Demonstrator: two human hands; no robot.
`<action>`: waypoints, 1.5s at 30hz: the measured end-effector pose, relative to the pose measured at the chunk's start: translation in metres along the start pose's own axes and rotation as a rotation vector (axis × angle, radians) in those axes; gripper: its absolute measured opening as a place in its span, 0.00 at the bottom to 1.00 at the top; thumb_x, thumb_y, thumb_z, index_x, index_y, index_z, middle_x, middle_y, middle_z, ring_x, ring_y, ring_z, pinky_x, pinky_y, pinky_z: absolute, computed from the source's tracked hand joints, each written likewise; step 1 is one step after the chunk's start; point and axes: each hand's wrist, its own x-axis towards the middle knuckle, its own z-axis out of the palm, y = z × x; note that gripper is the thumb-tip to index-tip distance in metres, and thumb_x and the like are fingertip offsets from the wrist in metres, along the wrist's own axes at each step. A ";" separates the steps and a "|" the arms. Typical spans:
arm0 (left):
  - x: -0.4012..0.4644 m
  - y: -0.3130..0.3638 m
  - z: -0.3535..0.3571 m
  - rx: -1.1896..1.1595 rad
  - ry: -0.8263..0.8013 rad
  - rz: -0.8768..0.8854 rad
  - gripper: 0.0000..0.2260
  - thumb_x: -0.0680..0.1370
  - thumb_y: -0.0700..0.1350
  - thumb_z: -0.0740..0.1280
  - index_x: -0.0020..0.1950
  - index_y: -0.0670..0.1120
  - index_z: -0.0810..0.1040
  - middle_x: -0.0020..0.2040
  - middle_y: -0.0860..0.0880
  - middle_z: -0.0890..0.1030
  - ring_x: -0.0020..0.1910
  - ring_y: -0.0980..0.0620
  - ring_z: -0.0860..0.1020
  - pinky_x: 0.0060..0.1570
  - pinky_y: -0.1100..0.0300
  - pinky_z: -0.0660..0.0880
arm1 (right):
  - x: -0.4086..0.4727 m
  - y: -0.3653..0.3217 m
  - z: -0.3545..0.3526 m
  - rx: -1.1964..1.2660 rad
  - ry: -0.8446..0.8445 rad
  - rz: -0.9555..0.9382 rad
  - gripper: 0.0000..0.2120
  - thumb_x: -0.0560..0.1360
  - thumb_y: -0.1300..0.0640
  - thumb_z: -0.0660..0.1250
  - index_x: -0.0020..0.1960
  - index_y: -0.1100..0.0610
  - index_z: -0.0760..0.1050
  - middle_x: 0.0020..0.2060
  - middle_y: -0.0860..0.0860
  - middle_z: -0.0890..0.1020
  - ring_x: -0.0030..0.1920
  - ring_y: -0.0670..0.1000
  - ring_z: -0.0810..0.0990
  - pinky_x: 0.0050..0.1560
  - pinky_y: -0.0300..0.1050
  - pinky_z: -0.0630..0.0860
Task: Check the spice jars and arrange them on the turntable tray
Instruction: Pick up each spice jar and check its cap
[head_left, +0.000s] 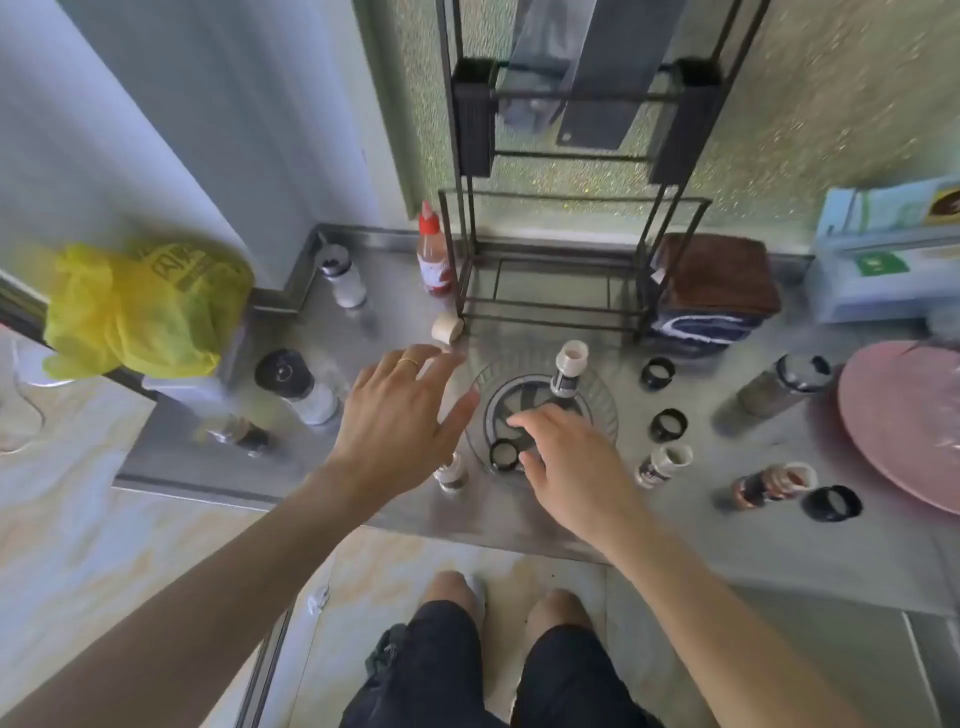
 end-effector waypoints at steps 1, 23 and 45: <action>-0.005 -0.003 0.013 0.000 0.000 0.011 0.23 0.82 0.62 0.57 0.72 0.52 0.73 0.67 0.49 0.79 0.61 0.43 0.79 0.60 0.47 0.75 | 0.003 0.004 0.013 -0.028 -0.010 -0.036 0.17 0.79 0.60 0.66 0.67 0.52 0.75 0.59 0.48 0.80 0.56 0.54 0.79 0.51 0.50 0.78; -0.073 -0.033 0.158 -0.387 0.259 -0.151 0.34 0.70 0.62 0.75 0.70 0.49 0.68 0.55 0.52 0.86 0.55 0.47 0.83 0.50 0.52 0.77 | 0.004 -0.023 0.091 0.028 0.310 -0.161 0.20 0.76 0.58 0.70 0.67 0.49 0.76 0.57 0.51 0.75 0.54 0.54 0.80 0.56 0.47 0.76; -0.078 -0.043 0.213 -0.836 0.371 0.022 0.16 0.80 0.55 0.65 0.65 0.50 0.70 0.55 0.52 0.83 0.56 0.51 0.82 0.54 0.46 0.80 | 0.013 -0.037 0.098 0.260 0.239 -0.126 0.16 0.69 0.61 0.77 0.54 0.50 0.78 0.49 0.45 0.84 0.48 0.47 0.84 0.53 0.49 0.82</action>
